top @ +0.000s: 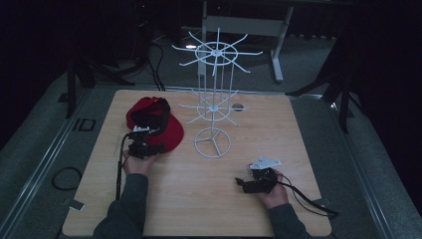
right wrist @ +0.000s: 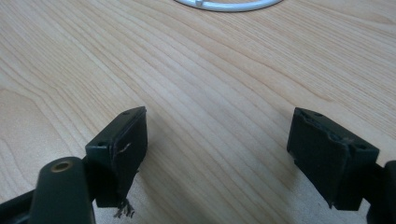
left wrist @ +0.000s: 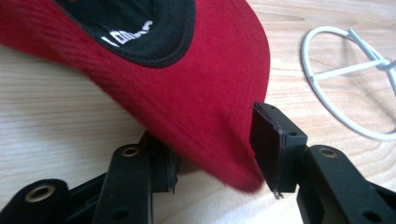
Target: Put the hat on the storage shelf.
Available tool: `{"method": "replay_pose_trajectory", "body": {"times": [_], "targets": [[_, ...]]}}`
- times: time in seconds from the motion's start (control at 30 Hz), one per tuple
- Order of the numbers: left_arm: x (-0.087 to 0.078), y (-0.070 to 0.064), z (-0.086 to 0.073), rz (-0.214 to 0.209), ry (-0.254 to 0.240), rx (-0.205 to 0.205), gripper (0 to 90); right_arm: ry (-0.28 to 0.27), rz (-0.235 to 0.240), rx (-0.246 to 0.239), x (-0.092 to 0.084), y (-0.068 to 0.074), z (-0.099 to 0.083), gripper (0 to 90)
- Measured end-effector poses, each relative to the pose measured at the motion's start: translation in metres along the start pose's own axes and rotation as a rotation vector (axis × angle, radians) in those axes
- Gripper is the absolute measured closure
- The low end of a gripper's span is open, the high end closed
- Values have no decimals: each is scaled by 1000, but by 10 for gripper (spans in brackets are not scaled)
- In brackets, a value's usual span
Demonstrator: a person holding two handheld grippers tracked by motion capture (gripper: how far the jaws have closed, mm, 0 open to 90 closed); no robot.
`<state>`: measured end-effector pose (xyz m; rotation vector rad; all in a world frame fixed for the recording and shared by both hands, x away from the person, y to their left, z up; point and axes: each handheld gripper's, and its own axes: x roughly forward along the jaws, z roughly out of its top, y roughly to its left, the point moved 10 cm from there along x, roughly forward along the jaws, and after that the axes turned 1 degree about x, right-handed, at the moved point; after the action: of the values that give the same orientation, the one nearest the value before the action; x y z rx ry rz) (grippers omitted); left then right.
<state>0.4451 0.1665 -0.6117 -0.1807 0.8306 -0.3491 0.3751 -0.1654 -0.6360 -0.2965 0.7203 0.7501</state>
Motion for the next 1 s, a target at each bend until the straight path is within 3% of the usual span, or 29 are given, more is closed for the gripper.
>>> {"method": "replay_pose_trajectory", "body": {"times": [0.17, 0.23, 0.4, 0.47, 0.7, 0.77, 1.0], "targets": [[9, 0, 0, 7, 2, -8, 593, 0, 0, 0, 0, 0, 0, 199], [9, 1, 0, 36, 0, 15, 601, 0, 0, 0, 0, 0, 0, 199], [6, -3, -2, 45, -26, 36, 661, 0, 0, 0, 0, 0, 0, 200], [3, -5, -3, 37, -37, 42, 695, 0, 0, 0, 0, 0, 0, 200], [-5, -10, -9, -49, -75, 19, 855, -1, -1, -1, 0, 0, 0, 200], [-6, -11, -10, -47, -78, 39, 858, 0, -1, -1, 0, 0, 0, 200], [-10, -8, -13, -61, -104, 12, 860, 0, 0, -1, 0, 0, 0, 199]]}}
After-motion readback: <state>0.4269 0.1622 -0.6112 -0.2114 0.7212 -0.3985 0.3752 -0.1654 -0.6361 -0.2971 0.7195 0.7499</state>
